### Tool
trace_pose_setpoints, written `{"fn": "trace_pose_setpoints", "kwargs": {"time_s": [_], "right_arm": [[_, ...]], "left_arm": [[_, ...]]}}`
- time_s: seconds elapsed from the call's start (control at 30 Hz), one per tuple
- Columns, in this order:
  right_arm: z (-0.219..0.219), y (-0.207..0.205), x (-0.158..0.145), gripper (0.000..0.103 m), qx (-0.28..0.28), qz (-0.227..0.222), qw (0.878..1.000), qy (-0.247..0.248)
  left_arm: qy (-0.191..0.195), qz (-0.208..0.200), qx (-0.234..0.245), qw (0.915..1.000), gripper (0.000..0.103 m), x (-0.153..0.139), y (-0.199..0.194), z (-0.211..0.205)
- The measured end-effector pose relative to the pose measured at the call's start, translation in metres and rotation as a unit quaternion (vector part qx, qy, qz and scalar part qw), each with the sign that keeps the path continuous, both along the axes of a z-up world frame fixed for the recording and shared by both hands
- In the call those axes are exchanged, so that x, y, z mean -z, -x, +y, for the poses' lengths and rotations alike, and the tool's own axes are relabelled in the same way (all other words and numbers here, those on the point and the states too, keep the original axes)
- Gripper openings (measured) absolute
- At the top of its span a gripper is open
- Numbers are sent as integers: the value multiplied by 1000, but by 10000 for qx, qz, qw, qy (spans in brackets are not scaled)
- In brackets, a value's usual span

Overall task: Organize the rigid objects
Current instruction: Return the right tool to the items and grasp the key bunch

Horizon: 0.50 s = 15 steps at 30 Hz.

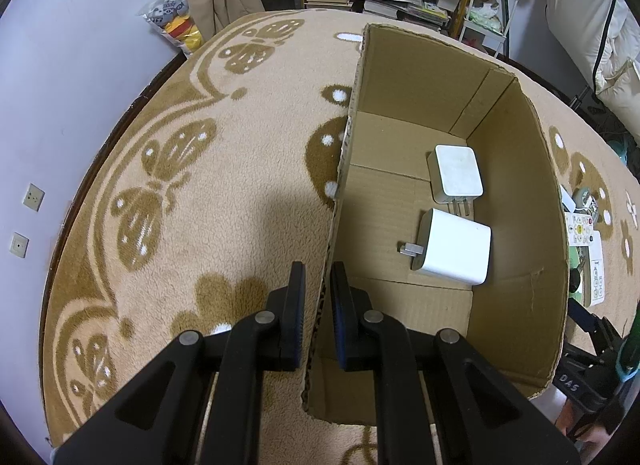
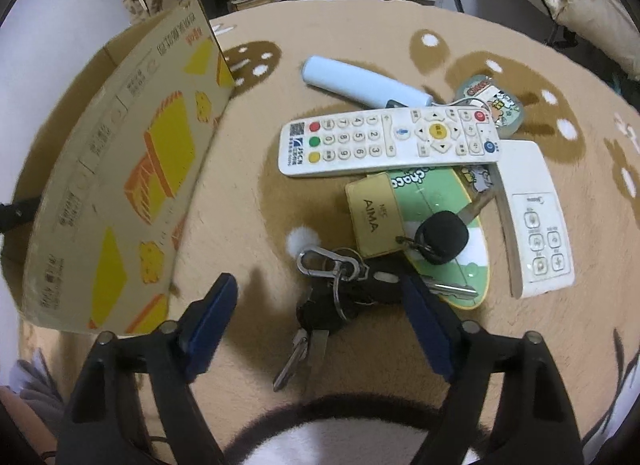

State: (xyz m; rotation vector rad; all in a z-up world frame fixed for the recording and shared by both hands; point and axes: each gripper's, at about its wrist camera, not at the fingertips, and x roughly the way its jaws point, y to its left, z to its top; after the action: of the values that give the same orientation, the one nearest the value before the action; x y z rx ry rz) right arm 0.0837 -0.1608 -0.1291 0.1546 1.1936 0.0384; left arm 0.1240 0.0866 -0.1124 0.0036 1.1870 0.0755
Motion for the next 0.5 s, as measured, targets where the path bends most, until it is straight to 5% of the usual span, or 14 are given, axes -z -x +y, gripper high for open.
{"fn": "trace_pose_setpoints", "kwargs": {"time_s": [0.17,0.5], "right_arm": [[7,4,2,78,-40,5,9995,322],[5,15,15,68,188,294,9993,149]], "left_arm": [[-17,0,3,10000,12,-1,1,0],[-23,0,5,10000,13,-2,2,0]]}}
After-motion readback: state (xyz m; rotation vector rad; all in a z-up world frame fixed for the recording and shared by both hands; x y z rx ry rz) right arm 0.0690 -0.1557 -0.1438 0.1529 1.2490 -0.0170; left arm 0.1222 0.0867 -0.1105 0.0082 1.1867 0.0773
